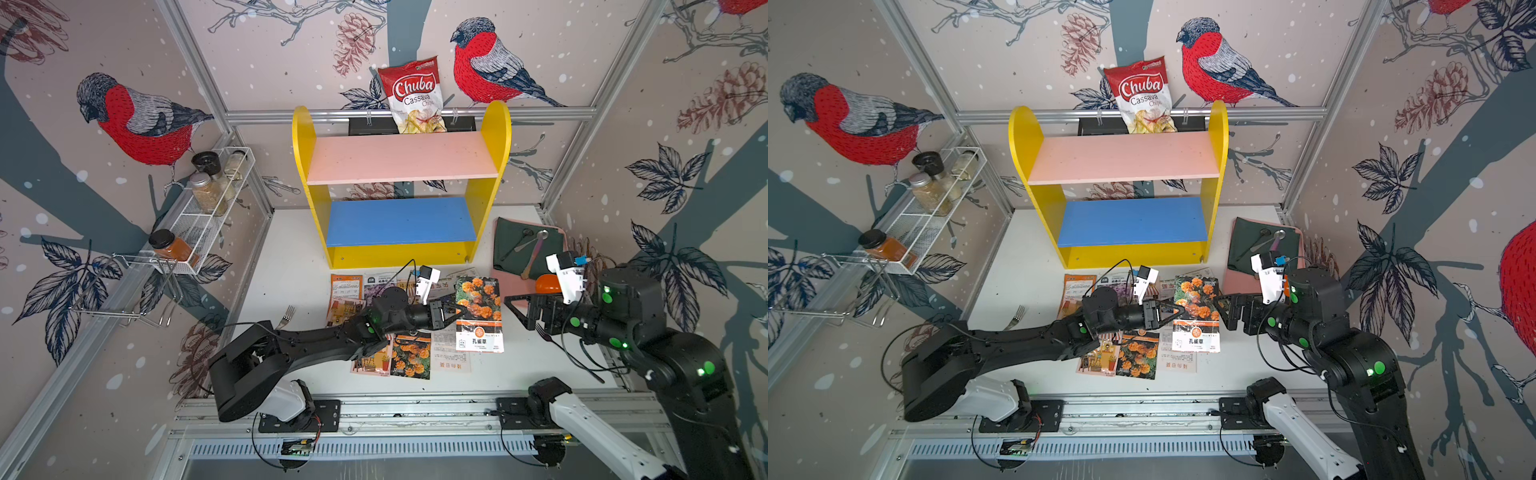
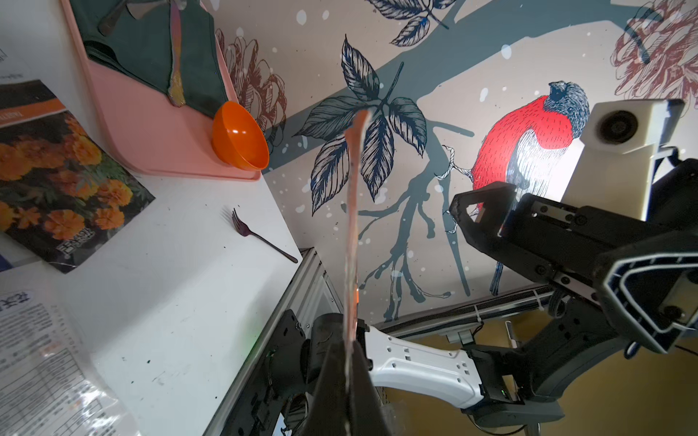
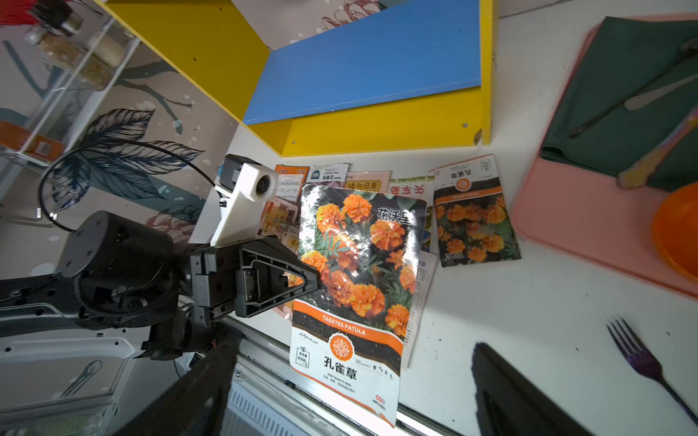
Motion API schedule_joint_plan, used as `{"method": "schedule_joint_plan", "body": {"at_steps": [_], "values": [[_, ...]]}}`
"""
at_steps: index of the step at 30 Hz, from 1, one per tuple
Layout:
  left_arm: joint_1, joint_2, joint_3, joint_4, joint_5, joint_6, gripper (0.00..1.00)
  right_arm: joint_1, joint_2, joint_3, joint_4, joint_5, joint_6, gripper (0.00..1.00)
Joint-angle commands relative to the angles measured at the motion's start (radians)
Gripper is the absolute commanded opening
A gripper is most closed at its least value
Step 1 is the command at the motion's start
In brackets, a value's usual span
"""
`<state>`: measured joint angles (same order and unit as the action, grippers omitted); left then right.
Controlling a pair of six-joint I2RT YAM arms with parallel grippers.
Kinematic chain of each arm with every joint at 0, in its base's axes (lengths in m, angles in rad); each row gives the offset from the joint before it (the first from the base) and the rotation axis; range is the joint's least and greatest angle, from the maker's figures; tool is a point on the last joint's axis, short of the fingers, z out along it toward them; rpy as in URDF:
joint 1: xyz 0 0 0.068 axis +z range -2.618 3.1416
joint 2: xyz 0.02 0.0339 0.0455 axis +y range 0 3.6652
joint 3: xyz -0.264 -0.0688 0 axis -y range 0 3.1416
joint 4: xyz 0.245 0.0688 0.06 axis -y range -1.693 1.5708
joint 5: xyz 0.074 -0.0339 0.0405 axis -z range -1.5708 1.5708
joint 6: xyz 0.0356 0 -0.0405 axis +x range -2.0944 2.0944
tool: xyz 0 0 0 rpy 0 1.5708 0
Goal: Take the seed bag off the shelf
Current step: Place the seed packet at the center of the board.
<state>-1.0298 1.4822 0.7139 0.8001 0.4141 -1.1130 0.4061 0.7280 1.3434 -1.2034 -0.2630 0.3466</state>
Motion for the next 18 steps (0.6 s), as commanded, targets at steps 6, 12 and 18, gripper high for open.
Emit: {"method": "schedule_joint_plan", "body": {"at_steps": [6, 12, 18], "values": [[-0.043, 0.229, 0.055, 0.126, -0.077, -0.1, 0.0, 0.01, 0.006, -0.016, -0.076, 0.07, 0.029, 0.97], [-0.066, 0.393, 0.116, 0.153, -0.106, -0.151, 0.0, 0.025, -0.006, -0.045, -0.069, 0.079, 0.031, 0.97], [-0.088, 0.489, 0.176, 0.107, -0.144, -0.165, 0.0, 0.028, -0.013, -0.049, -0.067, 0.084, 0.03, 0.97]]}}
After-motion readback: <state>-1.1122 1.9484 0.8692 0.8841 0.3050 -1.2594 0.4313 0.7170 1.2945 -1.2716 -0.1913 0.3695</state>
